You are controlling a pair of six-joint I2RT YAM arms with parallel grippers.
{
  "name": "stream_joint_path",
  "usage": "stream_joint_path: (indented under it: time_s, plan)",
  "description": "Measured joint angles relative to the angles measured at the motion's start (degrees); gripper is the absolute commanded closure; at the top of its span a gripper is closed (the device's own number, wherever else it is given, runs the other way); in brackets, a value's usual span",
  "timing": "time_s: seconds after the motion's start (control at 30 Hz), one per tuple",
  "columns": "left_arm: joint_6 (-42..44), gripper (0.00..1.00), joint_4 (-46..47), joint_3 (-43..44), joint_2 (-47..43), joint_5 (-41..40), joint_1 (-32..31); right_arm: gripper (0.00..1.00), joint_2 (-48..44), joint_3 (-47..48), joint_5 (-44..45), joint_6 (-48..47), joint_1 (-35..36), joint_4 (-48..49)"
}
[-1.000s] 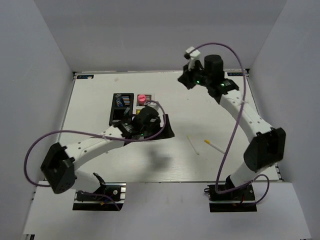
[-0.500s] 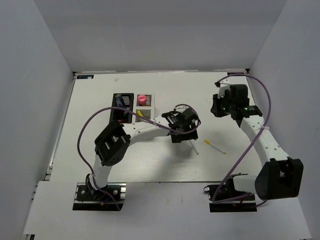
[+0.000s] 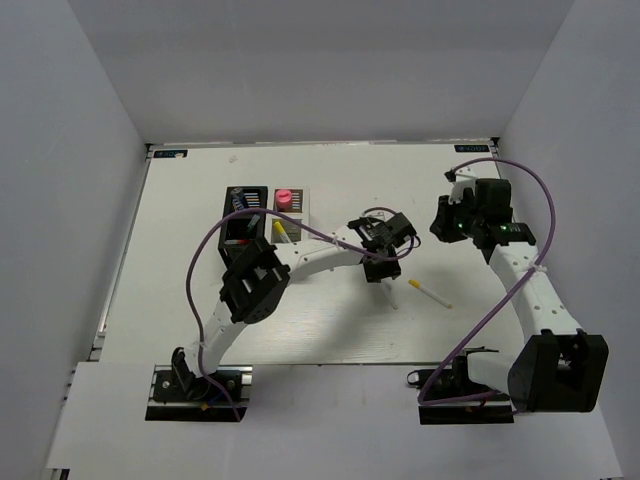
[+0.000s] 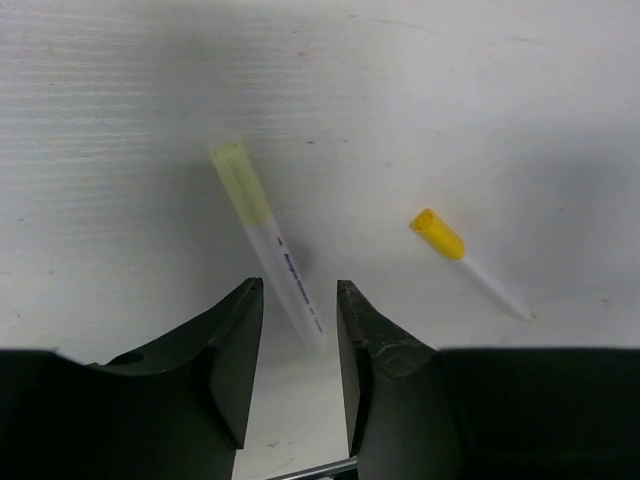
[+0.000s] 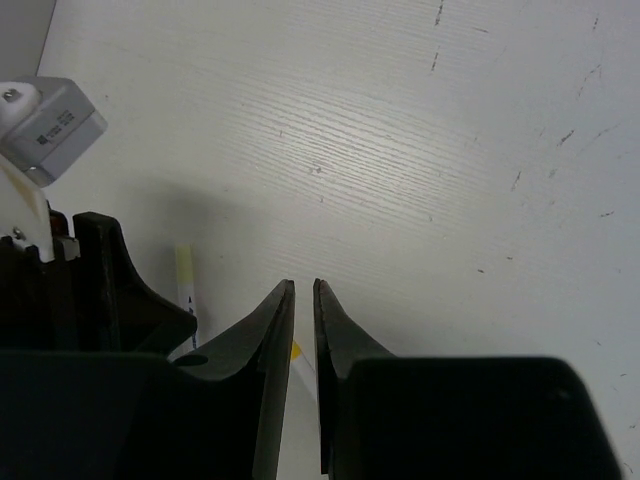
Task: Sort the stationery into containers
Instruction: Pick up the pen from the center of the board.
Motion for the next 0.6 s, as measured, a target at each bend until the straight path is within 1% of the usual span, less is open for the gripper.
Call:
stream_joint_path:
  time_s: [0.17, 0.23, 0.33, 0.47, 0.53, 0.6]
  plan:
    - [-0.2, 0.56, -3.6, 1.0, 2.2, -0.3, -0.1, 0.80, -0.7, -0.5, -1.2, 0.0, -1.5, 0.2]
    - [-0.2, 0.60, -5.0, 1.1, 2.2, -0.4, -0.2, 0.80, -1.0, -1.1, -1.7, 0.1, -1.9, 0.1]
    - [-0.2, 0.62, -6.9, 3.3, 2.8, -0.7, -0.2, 0.80, -1.3, -1.8, -2.4, 0.3, -3.1, 0.1]
    - [0.2, 0.62, -7.6, 7.8, 5.7, -1.0, -0.3, 0.80, -1.7, -2.3, -3.1, 0.6, -4.5, 0.2]
    - [0.4, 0.58, -8.0, 8.3, 6.6, -1.0, -0.3, 0.80, -2.5, -3.2, -3.3, 0.7, -5.0, 0.2]
    - [0.7, 0.58, -8.9, 8.3, 7.0, -1.0, -0.4, 0.80, -3.1, -4.0, -3.6, 0.9, -5.4, 0.1]
